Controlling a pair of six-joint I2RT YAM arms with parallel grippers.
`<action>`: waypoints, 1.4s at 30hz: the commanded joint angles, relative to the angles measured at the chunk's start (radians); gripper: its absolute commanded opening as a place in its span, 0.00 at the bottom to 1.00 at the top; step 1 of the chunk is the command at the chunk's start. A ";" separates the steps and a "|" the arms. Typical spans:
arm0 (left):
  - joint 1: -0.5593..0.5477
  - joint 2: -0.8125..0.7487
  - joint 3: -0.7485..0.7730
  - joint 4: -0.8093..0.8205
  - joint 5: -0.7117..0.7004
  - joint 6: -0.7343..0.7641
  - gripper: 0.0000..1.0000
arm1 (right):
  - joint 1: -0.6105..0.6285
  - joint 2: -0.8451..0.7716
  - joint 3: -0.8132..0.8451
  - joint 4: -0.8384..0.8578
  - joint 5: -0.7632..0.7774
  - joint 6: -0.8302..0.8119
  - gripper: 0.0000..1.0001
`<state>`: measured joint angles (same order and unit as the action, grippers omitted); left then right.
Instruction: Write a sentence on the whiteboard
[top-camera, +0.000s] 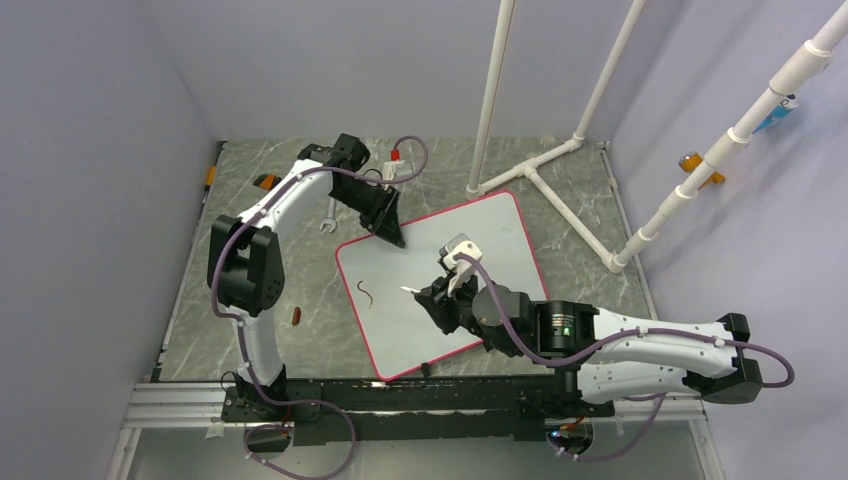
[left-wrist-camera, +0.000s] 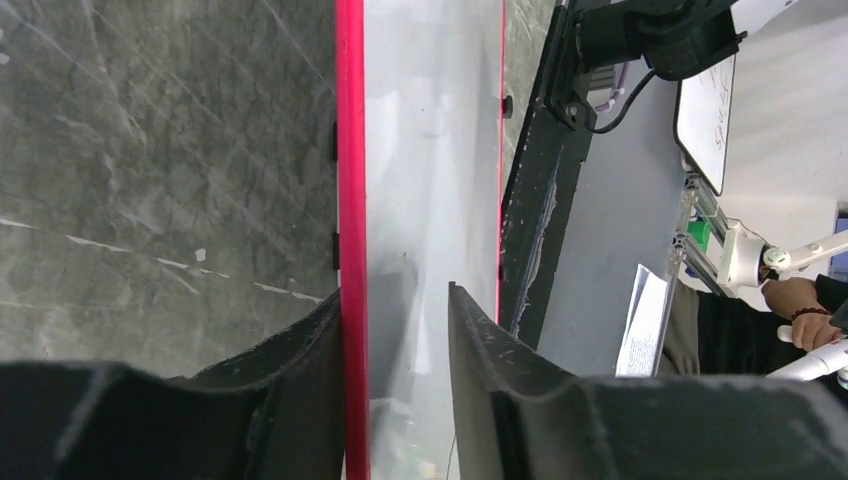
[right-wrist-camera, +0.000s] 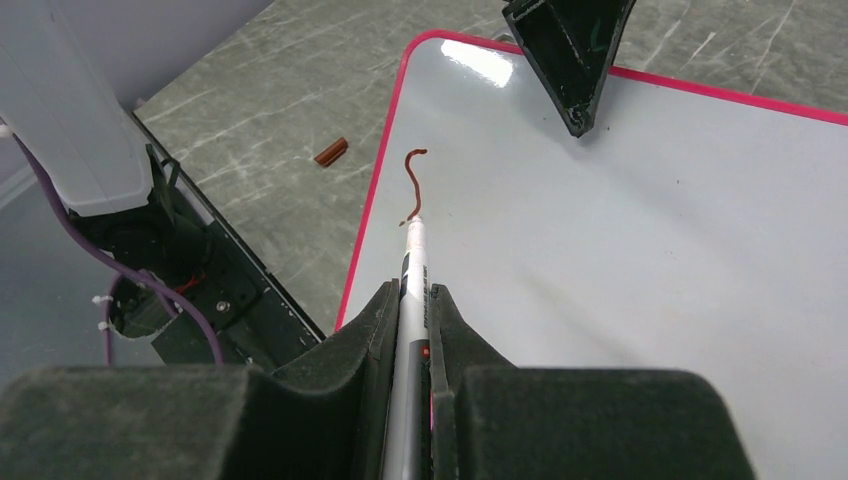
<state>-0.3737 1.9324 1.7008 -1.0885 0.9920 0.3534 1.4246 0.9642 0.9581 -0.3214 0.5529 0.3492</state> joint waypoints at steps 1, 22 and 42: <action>-0.007 -0.018 0.008 -0.021 0.022 0.027 0.38 | 0.004 -0.026 0.007 0.000 0.019 0.008 0.00; -0.096 -0.169 -0.080 0.094 -0.192 -0.027 0.00 | 0.006 -0.022 -0.013 0.028 0.037 0.006 0.00; -0.157 -0.348 -0.242 0.314 -0.537 -0.116 0.00 | 0.007 0.023 0.008 0.026 0.043 0.015 0.00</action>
<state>-0.5056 1.5845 1.4960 -0.8833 0.7849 0.1047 1.4258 0.9840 0.9363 -0.3172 0.5724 0.3557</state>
